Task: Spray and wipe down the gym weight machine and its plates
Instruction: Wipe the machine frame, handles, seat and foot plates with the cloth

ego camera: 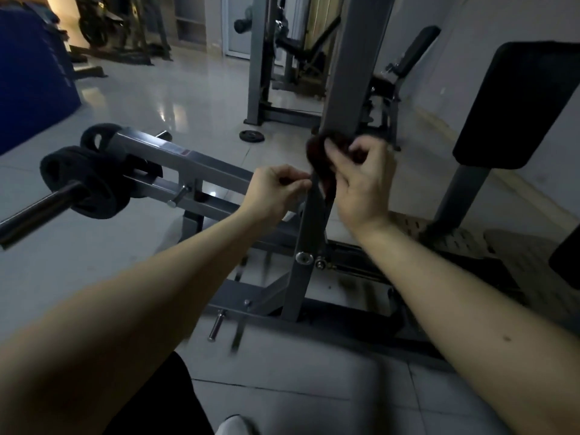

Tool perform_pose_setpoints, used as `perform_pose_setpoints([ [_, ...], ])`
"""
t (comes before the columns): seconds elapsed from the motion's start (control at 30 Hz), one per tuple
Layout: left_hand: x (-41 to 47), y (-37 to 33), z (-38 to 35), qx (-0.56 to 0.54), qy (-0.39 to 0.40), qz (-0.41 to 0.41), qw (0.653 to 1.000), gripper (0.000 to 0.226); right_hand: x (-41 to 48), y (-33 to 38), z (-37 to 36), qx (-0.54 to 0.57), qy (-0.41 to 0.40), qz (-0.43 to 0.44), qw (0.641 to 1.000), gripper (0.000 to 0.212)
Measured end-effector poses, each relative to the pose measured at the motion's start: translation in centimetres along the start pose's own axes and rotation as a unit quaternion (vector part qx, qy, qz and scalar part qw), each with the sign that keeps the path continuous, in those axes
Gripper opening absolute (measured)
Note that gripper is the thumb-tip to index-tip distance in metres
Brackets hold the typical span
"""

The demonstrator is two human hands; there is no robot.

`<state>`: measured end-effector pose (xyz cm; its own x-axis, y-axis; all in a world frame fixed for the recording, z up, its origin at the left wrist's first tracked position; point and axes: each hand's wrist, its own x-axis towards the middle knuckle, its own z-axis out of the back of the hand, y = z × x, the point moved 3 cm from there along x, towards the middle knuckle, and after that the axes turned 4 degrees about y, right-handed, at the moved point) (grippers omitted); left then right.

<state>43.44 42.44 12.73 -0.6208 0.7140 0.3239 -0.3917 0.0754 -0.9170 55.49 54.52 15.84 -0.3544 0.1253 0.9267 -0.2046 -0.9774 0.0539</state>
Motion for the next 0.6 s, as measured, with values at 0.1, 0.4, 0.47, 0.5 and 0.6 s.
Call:
perform_pose_setpoints([
  [0.1,0.1,0.7,0.0,0.003,0.005,0.004,1.0,0.009,-8.1,0.5,-2.2,0.01,0.084,-0.043,0.995,0.034],
  [0.4,0.7,0.4,0.6,0.033,0.013,-0.001,0.999,0.007,-6.8,1.4,-2.4,-0.016,0.094,-0.096,0.991,0.033],
  [0.47,0.5,1.4,0.8,-0.006,0.015,0.0,1.0,0.018,-5.6,1.7,-2.3,-0.03,0.049,-0.057,0.997,0.022],
  [0.5,0.4,2.1,0.8,-0.024,0.022,0.0,0.999,0.021,-6.2,1.8,-2.6,-0.033,0.039,-0.056,0.997,0.022],
  [0.6,0.2,4.4,0.2,-0.05,0.053,0.001,0.997,0.022,-10.6,1.6,-4.5,-0.01,0.053,-0.105,0.993,0.021],
])
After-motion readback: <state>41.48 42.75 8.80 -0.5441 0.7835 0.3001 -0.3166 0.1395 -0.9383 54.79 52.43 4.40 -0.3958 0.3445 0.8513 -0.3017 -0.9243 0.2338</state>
